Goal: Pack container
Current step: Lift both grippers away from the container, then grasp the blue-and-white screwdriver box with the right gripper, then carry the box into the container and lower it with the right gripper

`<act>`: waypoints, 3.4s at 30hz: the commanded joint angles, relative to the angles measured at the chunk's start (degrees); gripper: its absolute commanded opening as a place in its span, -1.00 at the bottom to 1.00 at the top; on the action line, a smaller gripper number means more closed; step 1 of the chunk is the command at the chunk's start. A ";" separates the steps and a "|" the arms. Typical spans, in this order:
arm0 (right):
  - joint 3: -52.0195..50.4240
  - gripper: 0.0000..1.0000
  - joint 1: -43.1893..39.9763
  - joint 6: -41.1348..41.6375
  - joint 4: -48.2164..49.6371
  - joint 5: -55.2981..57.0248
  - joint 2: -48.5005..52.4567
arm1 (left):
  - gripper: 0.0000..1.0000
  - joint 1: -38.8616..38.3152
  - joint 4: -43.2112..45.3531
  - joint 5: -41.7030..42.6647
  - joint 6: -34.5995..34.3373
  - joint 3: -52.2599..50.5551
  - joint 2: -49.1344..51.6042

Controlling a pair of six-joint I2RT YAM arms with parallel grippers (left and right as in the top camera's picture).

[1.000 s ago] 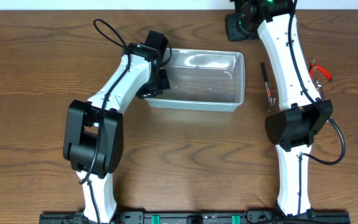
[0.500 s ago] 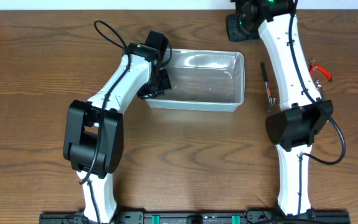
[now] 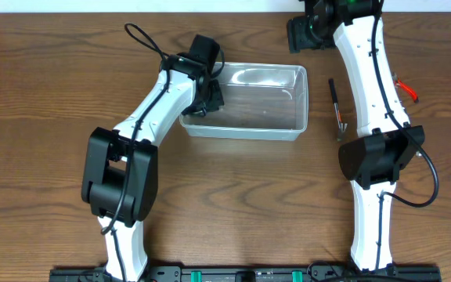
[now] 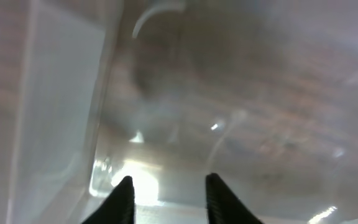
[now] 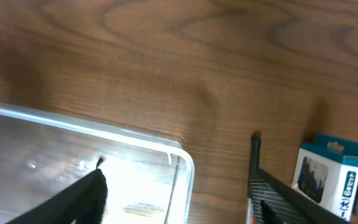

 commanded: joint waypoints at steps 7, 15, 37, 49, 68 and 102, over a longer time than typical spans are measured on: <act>1.03 0.69 -1.95 -2.23 -0.09 0.26 -0.70 | 0.25 4.20 5.97 -0.55 11.13 4.79 -10.80; 1.03 0.70 -9.92 -2.40 -5.73 0.26 -0.70 | 0.72 13.44 7.82 -11.93 19.50 4.81 -17.03; -17.59 0.46 -23.76 -15.54 -1.95 -2.99 -0.57 | 0.96 24.37 6.58 -11.91 20.48 4.74 -14.51; -29.24 0.42 -22.38 -16.33 6.27 -3.43 -0.57 | 0.96 24.35 4.79 -11.91 20.48 4.74 -14.51; -34.34 -0.97 -22.25 -15.21 11.15 -3.41 -0.57 | 0.96 24.35 4.42 -11.89 20.48 4.74 -14.51; 9.51 -0.97 4.31 -26.25 -5.49 -17.11 -2.21 | 0.96 24.35 4.42 -11.91 20.46 4.74 -14.51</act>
